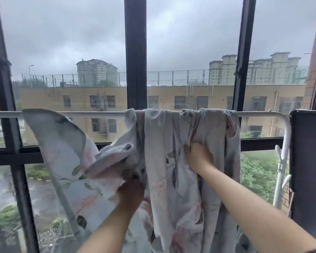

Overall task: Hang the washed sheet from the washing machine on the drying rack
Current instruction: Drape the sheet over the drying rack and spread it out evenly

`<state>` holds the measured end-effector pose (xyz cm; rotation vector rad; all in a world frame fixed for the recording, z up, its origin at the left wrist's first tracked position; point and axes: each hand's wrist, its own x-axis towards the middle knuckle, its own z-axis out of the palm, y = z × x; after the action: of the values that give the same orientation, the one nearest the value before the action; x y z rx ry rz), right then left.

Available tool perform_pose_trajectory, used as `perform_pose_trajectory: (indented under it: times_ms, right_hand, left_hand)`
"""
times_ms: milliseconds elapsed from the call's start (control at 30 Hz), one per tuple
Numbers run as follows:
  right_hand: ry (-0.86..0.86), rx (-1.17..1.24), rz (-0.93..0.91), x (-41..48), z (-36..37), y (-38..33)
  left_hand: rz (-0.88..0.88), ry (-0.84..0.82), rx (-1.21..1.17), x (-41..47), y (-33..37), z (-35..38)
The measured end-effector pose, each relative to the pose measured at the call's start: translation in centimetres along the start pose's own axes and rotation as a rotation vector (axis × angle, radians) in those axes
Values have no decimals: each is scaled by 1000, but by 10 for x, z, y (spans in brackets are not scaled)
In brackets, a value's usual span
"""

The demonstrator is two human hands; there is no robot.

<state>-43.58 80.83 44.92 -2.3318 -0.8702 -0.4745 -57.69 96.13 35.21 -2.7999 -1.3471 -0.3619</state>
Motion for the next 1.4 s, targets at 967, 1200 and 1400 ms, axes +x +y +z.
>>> perform_pose_trajectory:
  times_ms: [967,1200,1400]
  right_hand:
    - [-140,-125,48,-29,-5,44]
    - [42,79,-69,4,-47,12]
    - [203,251,-77,56,-66,-18]
  left_hand:
    - [-102,-316,-413,-13,-46,4]
    - [14,299,-1245,22,-12,-133]
    - [-186,576,-1537,50,-14,-209]
